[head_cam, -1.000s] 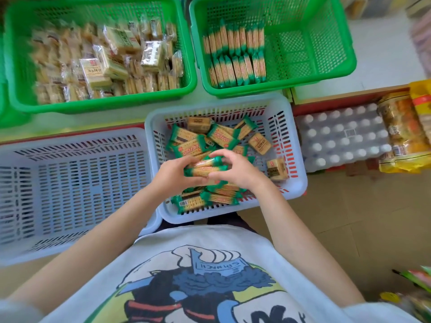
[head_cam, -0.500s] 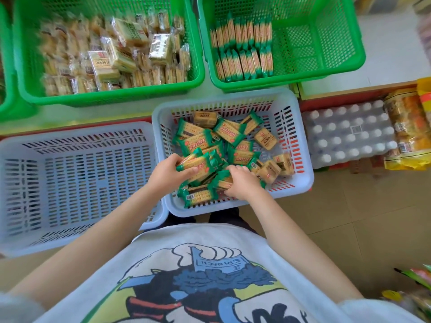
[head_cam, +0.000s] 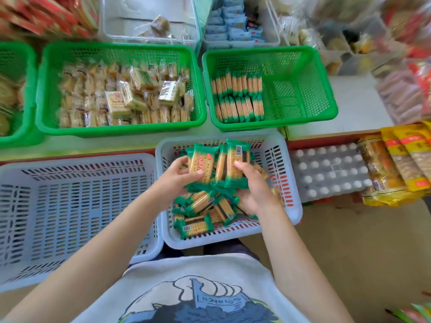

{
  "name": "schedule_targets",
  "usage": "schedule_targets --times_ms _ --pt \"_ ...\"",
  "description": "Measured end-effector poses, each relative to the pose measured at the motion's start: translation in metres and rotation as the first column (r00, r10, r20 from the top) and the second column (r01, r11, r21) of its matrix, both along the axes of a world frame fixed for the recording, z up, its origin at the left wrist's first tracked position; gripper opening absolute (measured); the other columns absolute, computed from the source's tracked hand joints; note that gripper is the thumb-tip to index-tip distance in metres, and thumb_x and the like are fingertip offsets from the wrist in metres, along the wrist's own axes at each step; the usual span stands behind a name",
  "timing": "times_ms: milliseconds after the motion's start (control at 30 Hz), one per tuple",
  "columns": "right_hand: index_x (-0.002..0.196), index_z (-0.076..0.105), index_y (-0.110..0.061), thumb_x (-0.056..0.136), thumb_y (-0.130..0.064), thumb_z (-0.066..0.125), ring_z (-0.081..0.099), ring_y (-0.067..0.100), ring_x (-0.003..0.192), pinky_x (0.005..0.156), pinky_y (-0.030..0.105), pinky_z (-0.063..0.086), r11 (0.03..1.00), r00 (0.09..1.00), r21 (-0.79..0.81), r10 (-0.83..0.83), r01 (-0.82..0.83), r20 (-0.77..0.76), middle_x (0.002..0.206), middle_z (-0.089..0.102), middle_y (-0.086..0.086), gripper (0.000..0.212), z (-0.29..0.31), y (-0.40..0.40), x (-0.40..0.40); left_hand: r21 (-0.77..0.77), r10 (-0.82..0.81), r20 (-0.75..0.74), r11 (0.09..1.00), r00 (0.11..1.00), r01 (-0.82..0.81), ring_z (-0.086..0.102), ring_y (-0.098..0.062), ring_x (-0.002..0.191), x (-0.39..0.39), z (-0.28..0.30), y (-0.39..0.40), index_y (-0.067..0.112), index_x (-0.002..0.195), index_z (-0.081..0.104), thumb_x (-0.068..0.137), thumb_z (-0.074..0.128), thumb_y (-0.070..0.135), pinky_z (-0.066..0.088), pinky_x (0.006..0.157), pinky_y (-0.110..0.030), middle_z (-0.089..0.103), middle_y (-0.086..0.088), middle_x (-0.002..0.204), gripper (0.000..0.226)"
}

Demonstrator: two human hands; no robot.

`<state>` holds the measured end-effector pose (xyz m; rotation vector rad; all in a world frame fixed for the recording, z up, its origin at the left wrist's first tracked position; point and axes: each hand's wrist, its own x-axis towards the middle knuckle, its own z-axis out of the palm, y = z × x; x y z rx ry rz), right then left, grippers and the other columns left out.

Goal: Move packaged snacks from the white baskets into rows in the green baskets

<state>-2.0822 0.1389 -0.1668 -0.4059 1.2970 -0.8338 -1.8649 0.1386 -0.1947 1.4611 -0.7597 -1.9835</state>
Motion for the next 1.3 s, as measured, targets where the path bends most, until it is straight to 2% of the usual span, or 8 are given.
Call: schedule_targets --times_ms 100,300,633,867,967,1067,1200,1300 --pt "0.117 0.061 -0.010 0.088 -0.030 0.065 0.059 0.031 0.098 0.084 0.045 0.050 0.997 0.997 -0.024 0.080 -0.080 0.013 0.108 0.062 0.017 0.035 0.011 -0.010 -0.002 -0.056 -0.077 -0.081 0.996 0.994 0.072 0.069 -0.028 0.110 -0.017 0.013 -0.012 0.029 0.142 0.041 0.078 0.082 0.018 0.052 0.097 -0.050 0.069 -0.007 0.122 0.078" --pt "0.107 0.067 -0.020 0.101 -0.027 0.053 0.069 0.017 0.085 0.070 0.031 0.053 0.964 0.964 -0.024 0.265 -0.265 -0.019 0.092 0.071 0.002 0.016 0.018 -0.051 -0.033 -0.055 0.101 0.034 0.994 0.994 -0.099 0.069 -0.025 0.109 -0.071 0.026 -0.047 0.031 0.133 0.052 0.088 0.071 0.048 0.051 0.099 -0.055 0.070 -0.001 0.121 0.052" --pt "0.114 0.058 -0.021 0.093 -0.026 0.070 0.066 0.024 0.107 0.103 0.046 0.050 0.984 0.950 -0.173 -0.025 -0.031 -0.312 0.117 0.068 0.006 0.024 0.003 -0.194 -0.159 -0.144 0.275 0.329 0.960 0.903 -0.240 0.065 -0.023 0.103 -0.176 0.010 -0.141 0.018 0.127 0.052 0.088 0.063 0.062 0.052 0.094 -0.045 0.066 -0.005 0.116 0.060" --pt "0.141 0.033 -0.006 0.090 -0.035 0.069 0.056 0.023 0.093 0.077 0.032 0.043 0.926 0.495 0.117 0.296 -0.360 -0.817 0.116 0.054 0.005 0.069 -0.022 -0.300 -0.171 -0.133 0.339 0.416 0.941 0.844 -0.312 0.056 -0.021 0.107 -0.219 -0.005 -0.175 0.014 0.140 0.041 0.096 0.057 0.053 0.041 0.079 -0.033 0.058 -0.004 0.123 0.061" --pt "0.155 0.014 -0.003 0.091 -0.042 0.069 0.053 0.035 0.126 0.096 0.040 0.048 0.809 0.334 0.308 0.509 -0.502 -0.793 0.150 0.043 0.016 0.093 -0.049 -0.308 -0.162 -0.129 0.354 0.442 0.934 0.824 -0.332 0.059 -0.018 0.100 -0.221 -0.008 -0.179 0.015 0.135 0.044 0.095 0.057 0.054 0.041 0.068 -0.028 0.060 -0.001 0.115 0.057" --pt "0.159 0.001 -0.004 0.091 -0.048 0.069 0.033 0.036 0.146 0.113 0.042 0.037 0.726 0.334 0.347 0.614 -0.593 -0.715 0.164 0.022 0.017 0.106 -0.062 -0.309 -0.161 -0.124 0.368 0.462 0.928 0.806 -0.352 0.050 -0.001 0.082 -0.220 -0.005 -0.183 0.018 0.133 0.041 0.097 0.056 0.050 0.036 0.061 -0.023 0.051 0.012 0.094 0.050" --pt "0.150 0.033 -0.005 0.095 -0.043 0.062 0.043 0.036 0.134 0.103 0.042 0.043 0.787 0.284 0.280 0.491 -0.549 -0.823 0.152 0.035 0.019 0.073 -0.061 -0.312 -0.177 -0.158 0.387 0.475 0.921 0.790 -0.355 0.046 -0.002 0.083 -0.226 0.000 -0.193 0.012 0.147 0.036 0.100 0.052 0.050 0.036 0.067 -0.024 0.047 0.013 0.105 0.062" --pt "0.109 0.059 -0.009 0.099 -0.034 0.054 0.056 0.022 0.096 0.079 0.033 0.042 0.866 0.507 -0.024 0.269 -0.499 -0.819 0.113 0.058 0.008 0.027 -0.042 -0.301 -0.186 -0.198 0.417 0.440 0.909 0.795 -0.367 0.052 -0.009 0.098 -0.238 0.007 -0.207 0.017 0.144 0.040 0.099 0.050 0.052 0.039 0.076 -0.024 0.052 0.005 0.127 0.057"
